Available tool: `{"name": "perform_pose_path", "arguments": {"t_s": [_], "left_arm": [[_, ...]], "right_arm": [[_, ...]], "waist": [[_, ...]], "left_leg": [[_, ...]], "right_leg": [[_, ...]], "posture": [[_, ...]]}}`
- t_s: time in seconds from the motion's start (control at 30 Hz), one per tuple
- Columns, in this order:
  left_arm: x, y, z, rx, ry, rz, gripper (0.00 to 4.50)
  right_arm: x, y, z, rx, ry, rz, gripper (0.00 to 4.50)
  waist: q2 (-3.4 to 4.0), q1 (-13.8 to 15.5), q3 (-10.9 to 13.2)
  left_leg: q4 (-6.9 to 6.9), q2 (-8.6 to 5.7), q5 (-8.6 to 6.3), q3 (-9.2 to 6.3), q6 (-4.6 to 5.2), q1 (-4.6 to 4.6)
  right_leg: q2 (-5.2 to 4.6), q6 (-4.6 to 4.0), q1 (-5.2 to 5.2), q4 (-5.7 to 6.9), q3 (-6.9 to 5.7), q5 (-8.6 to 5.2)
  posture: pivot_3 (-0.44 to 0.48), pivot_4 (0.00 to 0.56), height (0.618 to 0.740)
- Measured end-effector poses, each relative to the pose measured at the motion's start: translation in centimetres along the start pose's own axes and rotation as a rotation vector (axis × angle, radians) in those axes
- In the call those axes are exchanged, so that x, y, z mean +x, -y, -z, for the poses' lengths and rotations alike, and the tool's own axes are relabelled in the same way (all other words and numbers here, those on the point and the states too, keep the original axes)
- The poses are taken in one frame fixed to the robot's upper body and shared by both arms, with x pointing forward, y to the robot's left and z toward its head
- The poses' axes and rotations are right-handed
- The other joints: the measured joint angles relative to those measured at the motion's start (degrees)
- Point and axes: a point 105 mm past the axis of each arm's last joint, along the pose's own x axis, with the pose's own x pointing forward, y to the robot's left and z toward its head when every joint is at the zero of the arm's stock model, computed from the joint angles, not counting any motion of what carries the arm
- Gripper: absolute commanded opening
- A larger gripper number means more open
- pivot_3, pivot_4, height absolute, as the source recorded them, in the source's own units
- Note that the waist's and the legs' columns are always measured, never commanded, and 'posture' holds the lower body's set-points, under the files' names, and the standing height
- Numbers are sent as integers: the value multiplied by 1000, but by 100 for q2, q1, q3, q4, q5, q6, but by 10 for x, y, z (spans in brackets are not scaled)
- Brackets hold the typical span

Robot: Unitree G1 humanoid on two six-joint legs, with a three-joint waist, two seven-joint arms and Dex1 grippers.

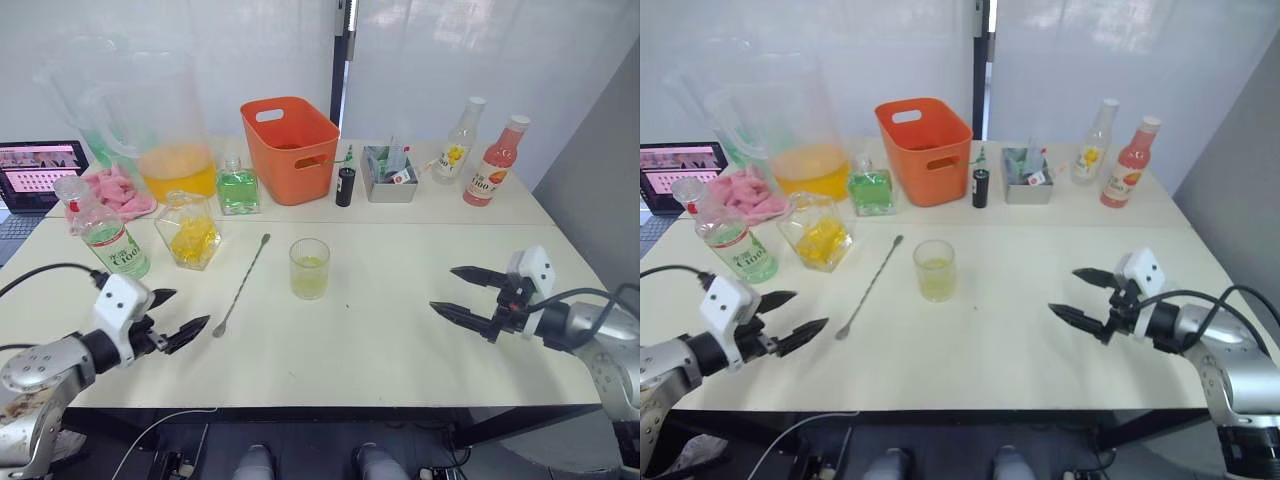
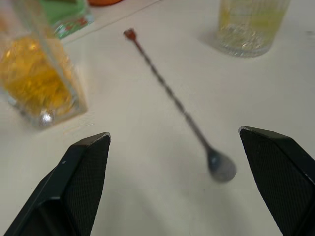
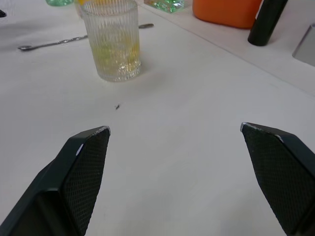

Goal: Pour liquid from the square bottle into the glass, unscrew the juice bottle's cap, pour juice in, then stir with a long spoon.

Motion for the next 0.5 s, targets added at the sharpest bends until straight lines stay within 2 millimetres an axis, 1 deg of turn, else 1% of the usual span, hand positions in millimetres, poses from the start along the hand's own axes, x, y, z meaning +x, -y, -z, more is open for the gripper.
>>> {"name": "perform_pose_path", "arguments": {"t_s": [0.07, 0.13, 0.2, 0.23, 0.33, 0.4, 0.5], "left_arm": [[-6, -7, 7, -25, 3, -41, 4417], [-13, -9, 15, -27, -11, -62, 4417], [-21, -14, 25, -52, -28, -94, 4417], [-22, -16, 27, -60, -30, -105, 4417], [-25, -19, 24, -58, -15, -114, 4417], [-25, -20, 23, -52, -7, -111, 4417], [-22, -20, 18, -48, 14, -107, 4417]], "right_arm": [[-5, 0, 3, 5, -4, 13, 4500], [-11, 1, 6, 6, -6, 32, 4500], [-20, 3, 13, 19, -19, 63, 4500], [-22, 4, 14, 19, -22, 73, 4500], [-29, 6, 16, 16, -27, 91, 4500], [-35, 8, 21, 31, -36, 110, 4500], [-40, 8, 28, 46, -51, 125, 4500]], "waist": [[-1, 1, 0], [-1, 1, -1], [-1, 10, -1], [-1, 18, -1], [-1, 17, -1], [-1, 19, -2], [0, 9, -2]], "left_leg": [[4, 0, -7, 0, -11, 2], [2, 0, -9, 2, -15, 2], [-1, 0, -9, 2, -14, 2], [-1, 0, -9, 2, -15, 2], [2, 0, -18, 2, -29, 2], [2, 0, -26, 3, -42, 2], [0, 0, -26, 3, -42, 3]], "right_leg": [[-1, -1, 2, -1, 0, 0], [-3, -1, 2, -3, 0, 0], [-3, -2, 1, -6, 0, -1], [-3, -2, 1, -6, 0, -1], [-4, -2, 3, -9, 0, 0], [-4, -2, 4, -10, 0, 0], [-4, -2, 3, -8, 0, 0]], "posture": [[0, 150, 738], [0, 150, 738], [0, 150, 738], [0, 150, 738], [0, 150, 738], [0, 150, 738], [0, 150, 738]]}}
